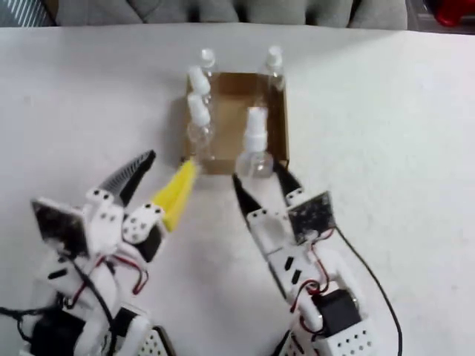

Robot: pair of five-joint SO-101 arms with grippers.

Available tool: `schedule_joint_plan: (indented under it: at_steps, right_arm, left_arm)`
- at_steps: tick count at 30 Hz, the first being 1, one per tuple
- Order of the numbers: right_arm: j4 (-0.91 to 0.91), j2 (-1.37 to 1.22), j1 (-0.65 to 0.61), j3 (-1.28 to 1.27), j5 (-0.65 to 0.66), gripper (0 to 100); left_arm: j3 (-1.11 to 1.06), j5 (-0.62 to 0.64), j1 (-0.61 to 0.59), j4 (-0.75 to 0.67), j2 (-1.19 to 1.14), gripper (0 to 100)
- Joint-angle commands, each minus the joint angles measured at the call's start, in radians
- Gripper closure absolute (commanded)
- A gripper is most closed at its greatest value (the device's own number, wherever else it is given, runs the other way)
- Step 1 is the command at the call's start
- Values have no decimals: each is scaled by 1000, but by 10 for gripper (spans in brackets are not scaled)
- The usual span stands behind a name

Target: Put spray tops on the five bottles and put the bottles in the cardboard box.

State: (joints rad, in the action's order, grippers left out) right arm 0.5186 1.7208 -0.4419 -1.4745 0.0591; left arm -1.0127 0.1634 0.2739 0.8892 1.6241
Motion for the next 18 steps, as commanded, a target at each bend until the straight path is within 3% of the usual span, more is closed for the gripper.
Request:
schedule_joint_plan:
  at_steps: [1,5,10,18]
  right_arm:
    - [-16,1,101,117,-12,983]
    - [-21,-74,150,189,-14,983]
    - [-15,-311,177,381,-153,983]
    - [-2,-539,124,562,-198,983]
  left_arm:
    - [38,6,120,-23,-62,967]
    - [23,-2,265,29,-42,984]
    - [-72,-3,426,26,7,980]
    - [-450,-3,575,-311,214,980]
